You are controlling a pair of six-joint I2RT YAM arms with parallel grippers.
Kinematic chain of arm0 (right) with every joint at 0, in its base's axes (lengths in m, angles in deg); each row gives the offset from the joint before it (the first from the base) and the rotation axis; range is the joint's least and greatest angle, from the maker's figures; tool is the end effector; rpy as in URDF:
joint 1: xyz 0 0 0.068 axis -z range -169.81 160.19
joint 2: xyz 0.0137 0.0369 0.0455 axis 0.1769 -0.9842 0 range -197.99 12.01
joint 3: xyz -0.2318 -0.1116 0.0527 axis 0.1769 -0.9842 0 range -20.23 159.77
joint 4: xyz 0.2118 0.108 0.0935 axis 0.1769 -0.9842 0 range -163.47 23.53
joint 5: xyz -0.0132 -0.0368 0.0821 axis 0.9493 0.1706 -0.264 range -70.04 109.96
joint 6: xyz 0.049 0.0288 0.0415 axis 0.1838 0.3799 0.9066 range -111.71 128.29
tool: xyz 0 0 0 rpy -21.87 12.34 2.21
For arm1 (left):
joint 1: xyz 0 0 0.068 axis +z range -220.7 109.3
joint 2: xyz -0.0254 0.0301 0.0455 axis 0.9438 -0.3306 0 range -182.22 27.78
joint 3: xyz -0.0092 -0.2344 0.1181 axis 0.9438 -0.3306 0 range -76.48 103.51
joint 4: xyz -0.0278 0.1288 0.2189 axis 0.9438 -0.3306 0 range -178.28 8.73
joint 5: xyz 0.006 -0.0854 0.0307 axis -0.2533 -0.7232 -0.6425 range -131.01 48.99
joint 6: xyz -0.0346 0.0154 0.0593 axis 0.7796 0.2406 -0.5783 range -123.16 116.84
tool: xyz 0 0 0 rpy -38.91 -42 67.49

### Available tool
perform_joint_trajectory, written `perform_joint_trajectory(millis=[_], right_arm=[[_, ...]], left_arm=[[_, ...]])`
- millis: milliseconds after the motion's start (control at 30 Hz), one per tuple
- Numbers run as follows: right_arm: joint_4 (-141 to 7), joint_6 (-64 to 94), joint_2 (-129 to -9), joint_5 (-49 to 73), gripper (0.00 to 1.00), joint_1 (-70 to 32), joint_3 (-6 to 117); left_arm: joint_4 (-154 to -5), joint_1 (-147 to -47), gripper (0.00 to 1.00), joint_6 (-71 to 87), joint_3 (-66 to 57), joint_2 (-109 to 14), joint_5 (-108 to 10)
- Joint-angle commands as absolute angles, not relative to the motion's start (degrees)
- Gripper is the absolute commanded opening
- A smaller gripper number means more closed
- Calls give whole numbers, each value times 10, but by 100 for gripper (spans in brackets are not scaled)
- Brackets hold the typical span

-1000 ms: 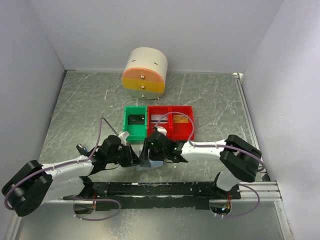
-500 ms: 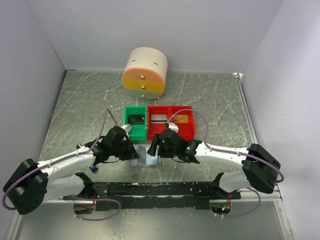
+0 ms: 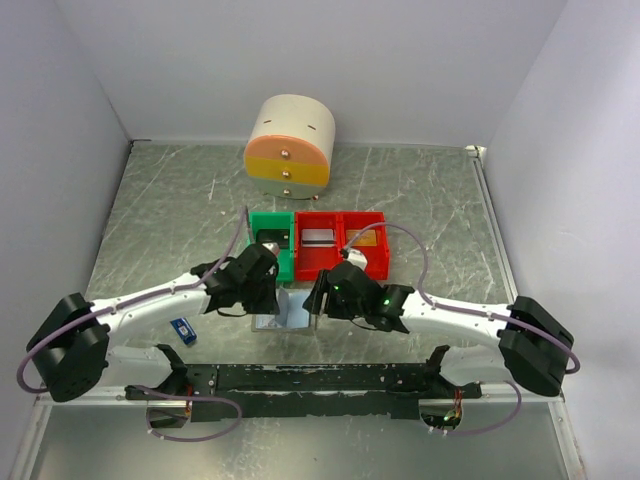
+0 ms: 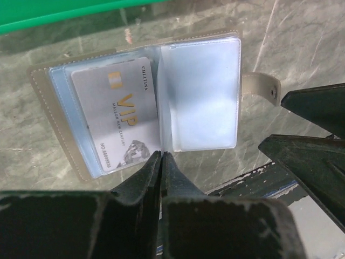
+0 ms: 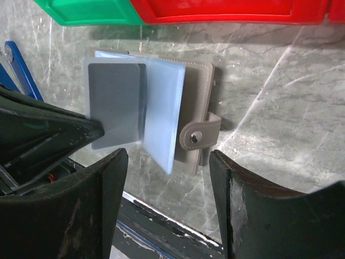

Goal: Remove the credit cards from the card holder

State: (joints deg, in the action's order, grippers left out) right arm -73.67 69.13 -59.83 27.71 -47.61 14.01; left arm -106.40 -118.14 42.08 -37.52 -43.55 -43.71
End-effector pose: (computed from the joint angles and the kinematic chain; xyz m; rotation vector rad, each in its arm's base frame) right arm 0.1449 0.2156 0.1639 0.1371 2.5060 0.8115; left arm 0.1625 -0.1810 0.1657 0.0711 2.7160 -0.6171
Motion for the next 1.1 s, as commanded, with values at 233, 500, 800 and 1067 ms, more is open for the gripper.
perform_joint_trajectory(millis=[233,500,800,1067], right_arm=[[-772,744,-516,348,62,-472,100],[-783,773,-475,365,63,-471,72],[-814,784,-452,384,64,-470,66],[-844,788,-418,385,65,-439,47]], left_arm=[[-1101,-1287,15,458,-287,-537,-348],[-1116,-1337,27,460,-226,-590,-321],[-1049,-1365,46,455,-219,-601,-366],[-955,-1372,51,430,-225,-612,-462]])
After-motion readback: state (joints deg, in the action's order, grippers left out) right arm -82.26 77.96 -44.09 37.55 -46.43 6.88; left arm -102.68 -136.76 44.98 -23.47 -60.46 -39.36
